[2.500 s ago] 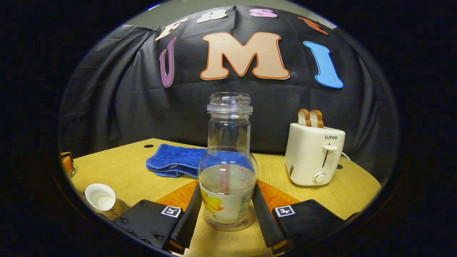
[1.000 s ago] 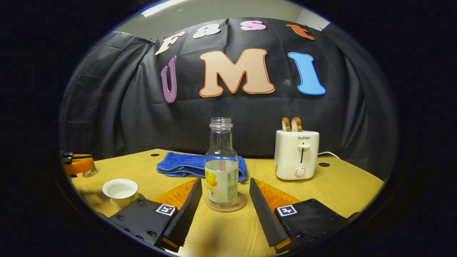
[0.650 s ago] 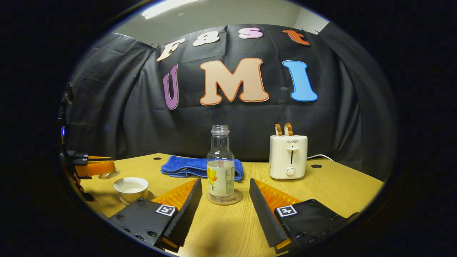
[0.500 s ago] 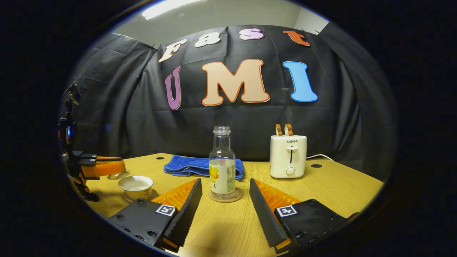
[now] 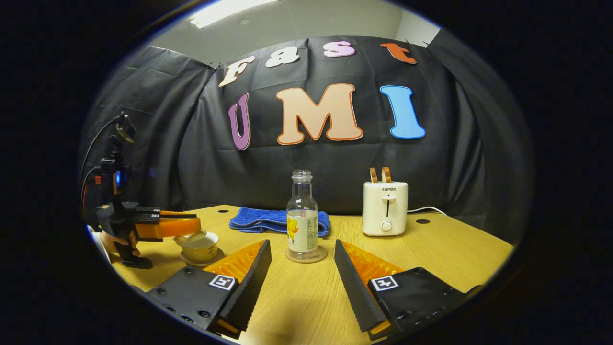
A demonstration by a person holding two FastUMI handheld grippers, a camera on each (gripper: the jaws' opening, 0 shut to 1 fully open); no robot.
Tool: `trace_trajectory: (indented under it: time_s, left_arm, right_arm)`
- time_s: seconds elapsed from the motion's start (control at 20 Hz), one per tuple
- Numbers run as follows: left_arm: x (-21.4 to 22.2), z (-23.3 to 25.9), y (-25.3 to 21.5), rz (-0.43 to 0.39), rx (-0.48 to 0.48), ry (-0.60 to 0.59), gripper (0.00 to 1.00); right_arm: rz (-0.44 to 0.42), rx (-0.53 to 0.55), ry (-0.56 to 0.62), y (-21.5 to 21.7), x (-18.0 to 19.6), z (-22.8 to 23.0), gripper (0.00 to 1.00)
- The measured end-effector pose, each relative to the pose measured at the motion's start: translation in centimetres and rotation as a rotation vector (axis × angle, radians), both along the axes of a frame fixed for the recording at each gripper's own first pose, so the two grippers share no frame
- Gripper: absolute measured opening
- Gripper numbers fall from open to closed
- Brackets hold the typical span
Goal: Open the teacup lid with one hand, grasp the water bottle and pour water into the teacup with the other hand; after pouring, place the water bottle on the coaster and then close the teacup lid.
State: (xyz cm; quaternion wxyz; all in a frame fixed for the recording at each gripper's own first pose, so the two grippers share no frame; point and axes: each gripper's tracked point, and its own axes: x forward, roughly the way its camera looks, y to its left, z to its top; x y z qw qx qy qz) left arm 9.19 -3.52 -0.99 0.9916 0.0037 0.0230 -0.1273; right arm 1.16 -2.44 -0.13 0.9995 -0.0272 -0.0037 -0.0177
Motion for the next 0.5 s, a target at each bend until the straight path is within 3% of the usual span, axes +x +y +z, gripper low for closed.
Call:
trace_trajectory:
  time_s: [0.15,0.2,0.3,0.35,0.45,0.5]
  left_arm:
    - [0.52,-0.13,-0.83,-0.024,0.01,0.018,0.28]
    - [0.68,-0.29,-0.88,-0.026,0.013,0.025,0.27]
    - [0.77,-0.4,-0.93,-0.026,0.014,0.029,0.27]
    - [0.72,-0.32,-0.98,-0.028,0.013,0.028,0.27]
    - [0.77,-0.3,-0.93,-0.028,0.013,0.029,0.27]
    - [0.74,-0.28,-0.85,-0.027,0.013,0.03,0.28]
  right_arm:
    - [0.02,0.0,0.003,0.51,-0.35,-0.02,0.87]
    - [0.02,0.001,0.003,0.44,-0.42,-0.03,0.82]
    - [0.019,0.001,0.003,0.4,-0.48,-0.01,0.91]
    - [0.018,0.0,0.003,0.37,-0.39,-0.01,0.87]
    - [0.018,0.001,0.003,0.45,-0.37,0.02,0.91]
    - [0.018,0.001,0.004,0.44,-0.37,0.06,0.87]
